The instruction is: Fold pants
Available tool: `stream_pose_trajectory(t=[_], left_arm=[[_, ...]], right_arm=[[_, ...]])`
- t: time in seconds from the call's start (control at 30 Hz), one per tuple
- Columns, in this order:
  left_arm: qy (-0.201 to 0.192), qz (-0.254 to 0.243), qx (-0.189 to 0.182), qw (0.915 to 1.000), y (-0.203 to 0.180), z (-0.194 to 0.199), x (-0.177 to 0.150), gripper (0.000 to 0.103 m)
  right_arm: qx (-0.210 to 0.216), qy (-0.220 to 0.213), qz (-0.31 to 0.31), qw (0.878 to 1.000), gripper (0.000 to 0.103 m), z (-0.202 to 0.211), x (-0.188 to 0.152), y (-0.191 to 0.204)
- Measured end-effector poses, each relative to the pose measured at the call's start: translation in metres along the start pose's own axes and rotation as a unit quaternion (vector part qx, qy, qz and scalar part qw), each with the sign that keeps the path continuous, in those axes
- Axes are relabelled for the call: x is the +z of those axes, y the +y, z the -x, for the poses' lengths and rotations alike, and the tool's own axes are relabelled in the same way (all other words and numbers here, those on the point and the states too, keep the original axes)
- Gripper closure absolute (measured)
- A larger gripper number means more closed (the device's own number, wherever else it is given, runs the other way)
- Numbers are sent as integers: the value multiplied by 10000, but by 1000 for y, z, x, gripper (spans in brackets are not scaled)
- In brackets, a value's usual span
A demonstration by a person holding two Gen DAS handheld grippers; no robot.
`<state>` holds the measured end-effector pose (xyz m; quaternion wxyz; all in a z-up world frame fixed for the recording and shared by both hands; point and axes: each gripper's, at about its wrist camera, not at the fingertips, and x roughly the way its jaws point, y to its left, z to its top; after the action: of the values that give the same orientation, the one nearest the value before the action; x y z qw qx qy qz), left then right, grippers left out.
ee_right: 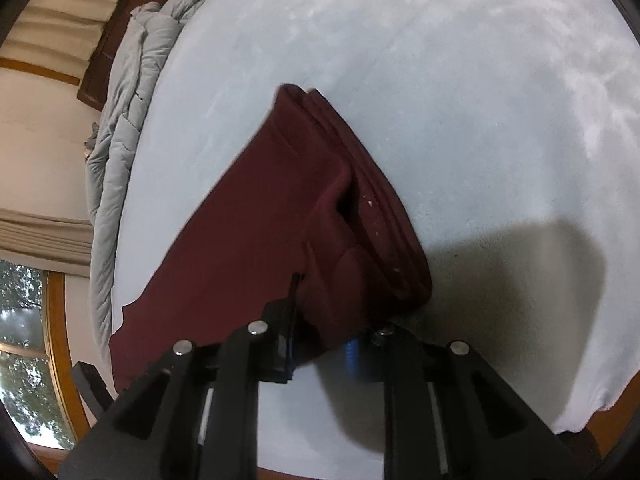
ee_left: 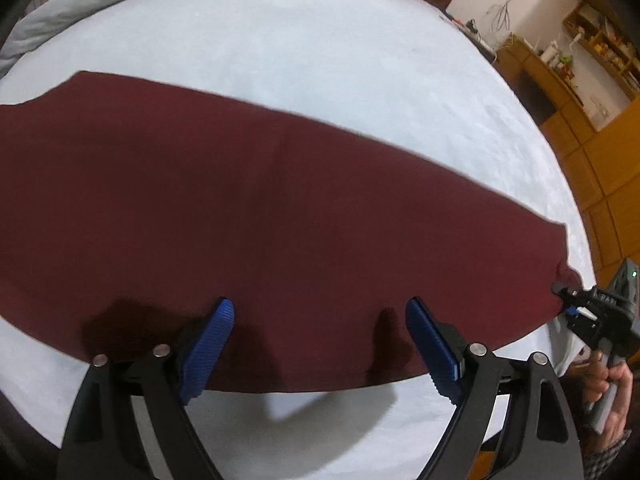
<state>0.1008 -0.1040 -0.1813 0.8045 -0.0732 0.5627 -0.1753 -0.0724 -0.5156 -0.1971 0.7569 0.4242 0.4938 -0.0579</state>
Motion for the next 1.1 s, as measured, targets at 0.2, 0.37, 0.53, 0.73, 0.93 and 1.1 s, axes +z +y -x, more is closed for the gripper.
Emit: stream_pose_trajectory(t=[0.2, 0.37, 0.53, 0.73, 0.93, 1.1], left_arm=[[-216, 317, -24, 9993, 7, 24, 0, 15], [-338, 329, 168, 9987, 20, 44, -2, 13], [-443, 611, 163, 9970, 49, 57, 2, 13], [-531, 773, 159, 9955, 64, 67, -2, 13], [-588, 910, 139, 9940, 78, 74, -2, 13], [-642, 989, 101, 9930, 85, 78, 3, 13]], right_arm=[[-129, -140, 80, 9998, 85, 10, -4, 16], [-140, -405, 292, 9987, 83, 22, -6, 44], [-212, -662, 695, 9952, 82, 34, -9, 86], [-229, -800, 1151, 9899, 81, 33, -20, 138], [-206, -774, 1659, 9829, 81, 23, -36, 186], [-121, -666, 1983, 9778, 81, 6, -50, 223]])
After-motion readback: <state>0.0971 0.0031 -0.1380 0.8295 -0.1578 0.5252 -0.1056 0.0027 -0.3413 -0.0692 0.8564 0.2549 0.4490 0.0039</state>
